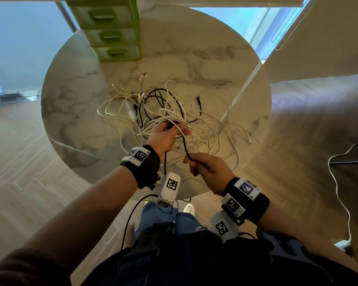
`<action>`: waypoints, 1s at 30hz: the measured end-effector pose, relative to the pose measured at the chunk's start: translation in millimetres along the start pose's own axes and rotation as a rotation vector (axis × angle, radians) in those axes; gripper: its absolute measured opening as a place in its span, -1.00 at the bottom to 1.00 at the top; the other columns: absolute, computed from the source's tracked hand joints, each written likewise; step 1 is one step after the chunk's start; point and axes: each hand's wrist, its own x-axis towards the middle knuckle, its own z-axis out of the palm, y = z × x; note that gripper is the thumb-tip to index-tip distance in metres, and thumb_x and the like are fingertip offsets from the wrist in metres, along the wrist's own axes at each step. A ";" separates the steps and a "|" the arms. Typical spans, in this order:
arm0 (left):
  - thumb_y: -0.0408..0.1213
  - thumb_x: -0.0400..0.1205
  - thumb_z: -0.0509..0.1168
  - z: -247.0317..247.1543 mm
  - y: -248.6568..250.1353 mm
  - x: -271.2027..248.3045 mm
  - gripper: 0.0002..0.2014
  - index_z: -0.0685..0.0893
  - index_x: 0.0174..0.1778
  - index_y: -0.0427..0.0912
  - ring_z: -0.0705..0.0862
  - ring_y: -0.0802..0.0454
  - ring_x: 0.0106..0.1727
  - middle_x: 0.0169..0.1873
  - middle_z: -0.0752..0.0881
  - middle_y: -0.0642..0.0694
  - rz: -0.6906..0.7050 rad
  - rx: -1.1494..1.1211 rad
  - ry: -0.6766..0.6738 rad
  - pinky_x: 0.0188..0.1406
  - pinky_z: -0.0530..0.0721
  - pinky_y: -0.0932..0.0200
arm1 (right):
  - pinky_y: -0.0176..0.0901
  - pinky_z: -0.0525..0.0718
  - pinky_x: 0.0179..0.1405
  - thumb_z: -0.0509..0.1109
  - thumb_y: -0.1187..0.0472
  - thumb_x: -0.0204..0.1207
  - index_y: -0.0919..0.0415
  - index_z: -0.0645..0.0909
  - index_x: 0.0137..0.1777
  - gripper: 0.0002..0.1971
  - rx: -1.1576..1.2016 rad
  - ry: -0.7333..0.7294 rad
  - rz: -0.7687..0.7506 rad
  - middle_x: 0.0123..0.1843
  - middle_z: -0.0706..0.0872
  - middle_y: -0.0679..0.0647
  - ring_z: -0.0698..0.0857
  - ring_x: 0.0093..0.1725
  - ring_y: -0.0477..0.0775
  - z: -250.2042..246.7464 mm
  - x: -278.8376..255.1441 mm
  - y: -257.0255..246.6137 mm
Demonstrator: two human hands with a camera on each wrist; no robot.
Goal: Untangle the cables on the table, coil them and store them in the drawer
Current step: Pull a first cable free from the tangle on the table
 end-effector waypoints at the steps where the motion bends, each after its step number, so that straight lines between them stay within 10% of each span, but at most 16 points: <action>1: -0.18 0.65 0.31 1.4 -0.4 1.7 -0.86 0.66 -0.11 -0.18 0.19 0.23 -0.70 -0.25 0.80 -0.03 -0.006 0.008 -0.013 -0.78 0.13 0.36 | -0.44 0.53 -0.23 0.17 0.39 0.62 0.17 0.64 0.07 -0.77 -0.010 0.041 0.017 -0.37 0.55 -0.14 0.55 -0.40 -0.28 -2.3 3.2 0.8; 6: -0.06 0.72 0.14 2.6 -2.6 3.1 -0.73 0.64 0.03 -0.17 0.21 0.21 -0.73 -0.41 0.72 0.05 -0.188 -0.036 -0.106 -0.73 0.06 0.40 | -0.28 0.52 -0.28 0.14 0.40 0.62 0.13 0.64 0.09 -0.72 0.129 0.162 -0.028 -0.39 0.54 -0.22 0.49 -0.41 -0.22 3.4 21.3 -20.4; 10: -0.07 0.75 0.07 -0.5 12.1 11.7 -0.69 0.56 0.23 -0.18 0.16 0.21 -0.68 0.17 0.74 -0.03 -0.156 -0.088 -0.078 -0.76 0.08 0.40 | -0.61 0.43 -0.18 0.16 0.61 0.43 0.34 0.67 0.10 -0.63 -0.048 -0.061 -0.237 -0.21 0.53 -0.20 0.52 -0.25 -0.47 21.2 7.3 -21.8; 16: -0.26 0.76 0.08 -7.9 17.5 3.5 -0.78 0.62 0.02 -0.22 0.23 0.25 -0.72 -0.52 0.62 0.02 -0.049 0.291 -0.122 -0.79 0.15 0.41 | -0.48 0.47 -0.20 0.12 0.51 0.54 0.27 0.65 0.10 -0.67 -0.103 -0.032 0.129 -0.17 0.60 -0.03 0.54 -0.27 -0.08 4.5 3.5 15.1; 21: -0.25 0.77 0.04 -20.7 3.1 -18.5 -0.80 0.55 -0.07 -0.03 0.42 0.17 -0.49 -0.29 0.58 -0.06 0.084 0.426 -0.046 -0.51 0.45 0.33 | -0.51 0.43 -0.29 0.10 0.45 0.60 0.18 0.63 0.10 -0.69 -0.150 -0.076 0.316 -0.26 0.60 -0.05 0.55 -0.29 -0.06 -7.3 -17.2 51.0; 24: -0.22 0.77 0.01 -22.4 4.3 -31.4 -0.81 0.49 -0.09 -0.08 0.34 0.19 -0.54 -0.48 0.40 0.02 0.102 0.387 -0.050 -0.59 0.44 0.34 | -0.56 0.44 -0.31 0.12 0.41 0.61 0.11 0.59 -0.06 -0.74 -0.167 -0.196 0.354 -0.32 0.59 0.00 0.56 -0.28 0.02 -6.0 -36.3 59.7; 30: -0.28 0.76 -0.02 -14.0 8.4 -47.9 -0.78 0.48 -0.13 -0.16 0.25 0.17 -0.56 -0.54 0.34 0.04 -0.017 0.168 -0.114 -0.57 0.25 0.30 | -0.19 0.50 0.08 0.32 0.14 0.53 0.03 0.56 0.26 -0.70 -0.533 -0.396 0.286 0.11 0.67 -0.04 0.60 0.15 0.06 -5.0 -42.2 57.5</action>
